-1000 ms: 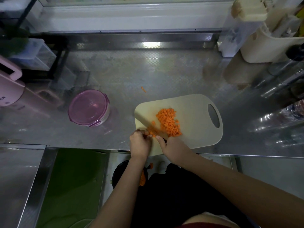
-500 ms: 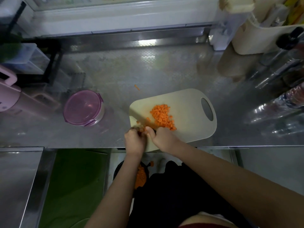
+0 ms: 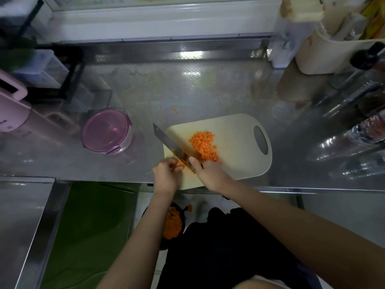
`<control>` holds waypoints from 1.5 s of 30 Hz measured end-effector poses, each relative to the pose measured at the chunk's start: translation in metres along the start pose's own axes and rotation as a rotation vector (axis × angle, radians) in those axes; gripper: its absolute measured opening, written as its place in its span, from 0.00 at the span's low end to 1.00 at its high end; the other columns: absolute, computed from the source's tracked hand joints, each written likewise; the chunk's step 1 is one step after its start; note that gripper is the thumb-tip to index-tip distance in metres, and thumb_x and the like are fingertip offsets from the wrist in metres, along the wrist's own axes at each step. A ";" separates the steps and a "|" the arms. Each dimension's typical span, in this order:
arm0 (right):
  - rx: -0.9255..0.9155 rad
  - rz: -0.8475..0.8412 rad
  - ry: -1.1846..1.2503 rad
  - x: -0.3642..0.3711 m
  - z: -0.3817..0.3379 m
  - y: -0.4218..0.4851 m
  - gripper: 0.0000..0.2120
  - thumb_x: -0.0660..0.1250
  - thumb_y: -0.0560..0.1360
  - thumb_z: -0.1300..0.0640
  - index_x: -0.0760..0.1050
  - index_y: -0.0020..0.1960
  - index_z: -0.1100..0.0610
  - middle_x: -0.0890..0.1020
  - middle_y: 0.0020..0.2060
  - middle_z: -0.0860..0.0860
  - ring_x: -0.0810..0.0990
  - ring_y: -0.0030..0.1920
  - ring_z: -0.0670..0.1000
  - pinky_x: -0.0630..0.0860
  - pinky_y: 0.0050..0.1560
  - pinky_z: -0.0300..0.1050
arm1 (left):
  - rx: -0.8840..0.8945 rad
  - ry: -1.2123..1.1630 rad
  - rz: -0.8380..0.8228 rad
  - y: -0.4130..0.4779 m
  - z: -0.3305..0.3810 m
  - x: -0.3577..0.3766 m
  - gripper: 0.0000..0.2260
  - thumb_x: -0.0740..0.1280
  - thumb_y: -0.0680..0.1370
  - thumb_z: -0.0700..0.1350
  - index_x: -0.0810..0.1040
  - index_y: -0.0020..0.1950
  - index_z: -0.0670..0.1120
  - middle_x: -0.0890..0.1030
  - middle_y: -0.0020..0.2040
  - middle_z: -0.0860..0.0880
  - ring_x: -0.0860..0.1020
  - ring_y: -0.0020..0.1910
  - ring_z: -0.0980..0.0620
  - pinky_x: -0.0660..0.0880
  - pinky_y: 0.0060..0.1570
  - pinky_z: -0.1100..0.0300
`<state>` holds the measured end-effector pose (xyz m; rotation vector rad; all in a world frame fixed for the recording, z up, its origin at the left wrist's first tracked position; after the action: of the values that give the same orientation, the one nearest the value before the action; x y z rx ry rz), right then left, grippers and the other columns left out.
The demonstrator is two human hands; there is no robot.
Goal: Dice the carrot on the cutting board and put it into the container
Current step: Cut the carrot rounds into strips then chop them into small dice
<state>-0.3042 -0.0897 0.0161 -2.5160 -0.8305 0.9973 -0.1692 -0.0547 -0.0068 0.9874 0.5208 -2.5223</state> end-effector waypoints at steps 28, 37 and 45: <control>0.038 0.002 -0.005 0.007 0.003 0.015 0.30 0.49 0.80 0.41 0.62 0.26 0.58 0.68 0.24 0.53 0.69 0.27 0.53 0.61 0.29 0.45 | 0.015 0.037 0.004 0.002 -0.008 0.006 0.01 0.71 0.71 0.36 0.81 0.41 0.40 0.80 0.43 0.44 0.77 0.42 0.48 0.65 0.43 0.70; 0.019 0.009 0.042 0.001 0.005 0.004 0.29 0.49 0.80 0.42 0.68 0.30 0.61 0.71 0.27 0.55 0.72 0.31 0.54 0.66 0.37 0.46 | 0.018 -0.051 -0.034 0.006 -0.012 0.003 0.04 0.74 0.68 0.38 0.81 0.40 0.41 0.79 0.37 0.49 0.75 0.38 0.54 0.64 0.39 0.71; 0.054 -0.053 0.009 0.006 0.010 0.001 0.29 0.50 0.80 0.41 0.61 0.28 0.58 0.64 0.24 0.54 0.67 0.29 0.54 0.60 0.32 0.46 | 0.000 -0.034 -0.048 0.007 -0.010 0.004 0.01 0.72 0.70 0.35 0.82 0.39 0.39 0.79 0.37 0.49 0.74 0.37 0.54 0.63 0.38 0.72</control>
<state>-0.3070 -0.0861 0.0051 -2.4386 -0.8517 0.9778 -0.1633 -0.0568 -0.0177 0.9404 0.5404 -2.5766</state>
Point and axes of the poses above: each hand's wrist, its own y-axis towards the middle knuckle, its own x-axis out of the palm, z = x × y, the point moved 2 cm from there along y, towards the middle knuckle
